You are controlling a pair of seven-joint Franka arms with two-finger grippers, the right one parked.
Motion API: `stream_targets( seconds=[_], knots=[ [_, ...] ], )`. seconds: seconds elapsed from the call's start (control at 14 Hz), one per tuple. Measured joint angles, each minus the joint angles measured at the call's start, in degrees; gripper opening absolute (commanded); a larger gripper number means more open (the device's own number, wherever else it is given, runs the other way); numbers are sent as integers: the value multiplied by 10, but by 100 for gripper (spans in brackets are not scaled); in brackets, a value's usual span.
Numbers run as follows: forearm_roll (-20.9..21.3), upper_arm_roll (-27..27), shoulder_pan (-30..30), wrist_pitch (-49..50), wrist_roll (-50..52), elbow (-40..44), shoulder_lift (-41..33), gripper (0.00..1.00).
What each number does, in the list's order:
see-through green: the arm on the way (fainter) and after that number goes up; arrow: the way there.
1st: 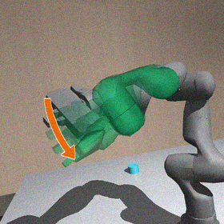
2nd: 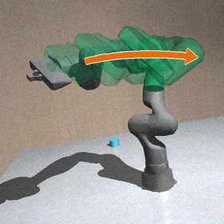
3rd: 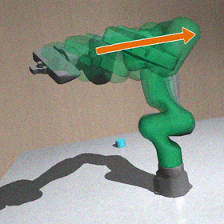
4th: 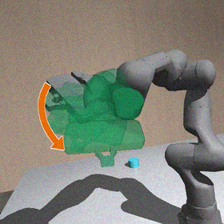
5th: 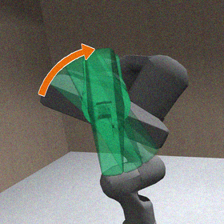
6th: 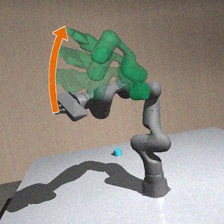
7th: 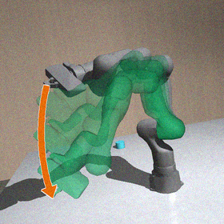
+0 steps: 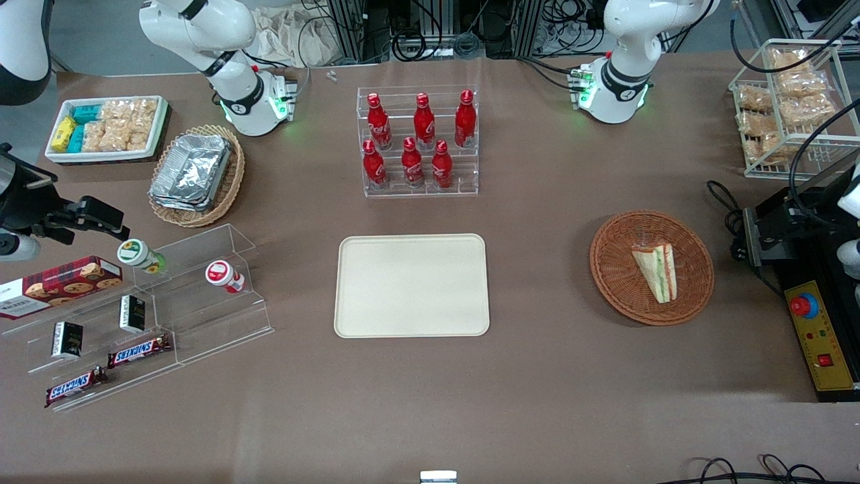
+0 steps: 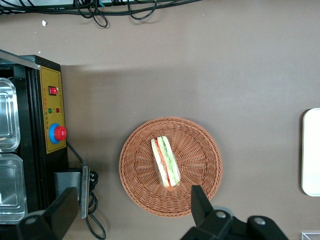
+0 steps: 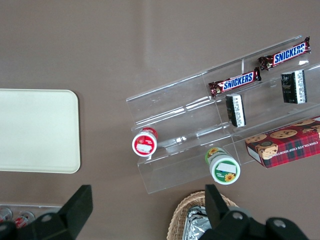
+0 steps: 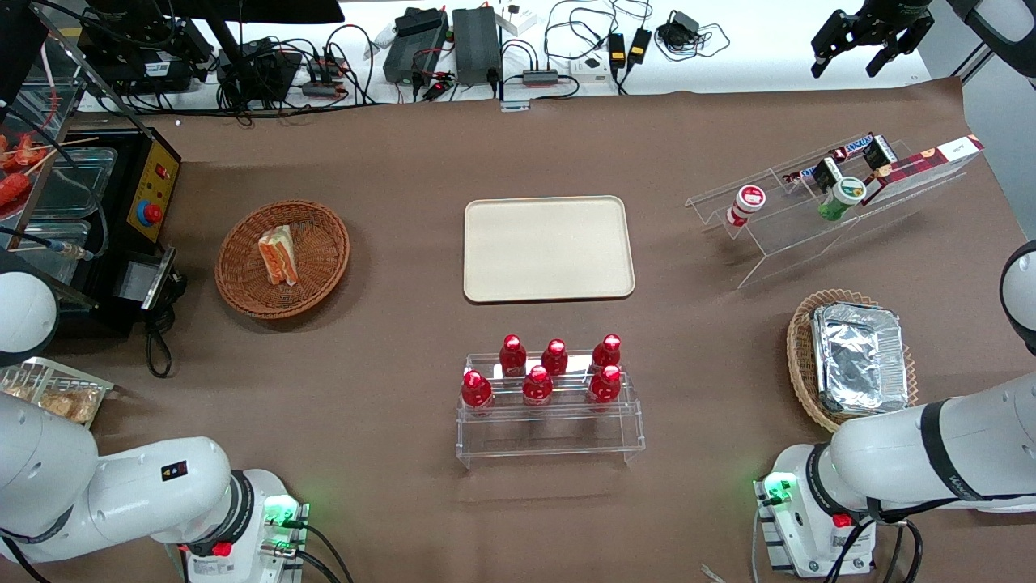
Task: Place sandwich from basket to tray
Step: 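Move the left gripper down over the wrapped sandwich in the wicker basket, then close the left gripper on the upright wrapped sandwich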
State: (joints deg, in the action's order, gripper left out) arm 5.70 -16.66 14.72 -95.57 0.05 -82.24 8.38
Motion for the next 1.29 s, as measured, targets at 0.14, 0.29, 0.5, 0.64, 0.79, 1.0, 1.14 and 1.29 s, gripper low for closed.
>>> stream_targets(
  seconds=[0.14,0.29,0.5,0.64,0.79,1.0,1.14,1.29],
  knots=[
    [0,0,-1,6,0,0,2,100],
    [-1,0,-1,8,0,0,3,100],
    [-1,0,-1,20,3,-12,10,100],
    [-1,0,-1,5,35,-55,17,100],
    [-1,-1,-1,-38,73,-114,23,100],
    [-2,-2,-7,-81,130,-179,34,100],
    [-2,-3,-18,-127,176,-217,50,100],
    [-2,-3,-24,-190,207,-262,69,100]
  ],
)
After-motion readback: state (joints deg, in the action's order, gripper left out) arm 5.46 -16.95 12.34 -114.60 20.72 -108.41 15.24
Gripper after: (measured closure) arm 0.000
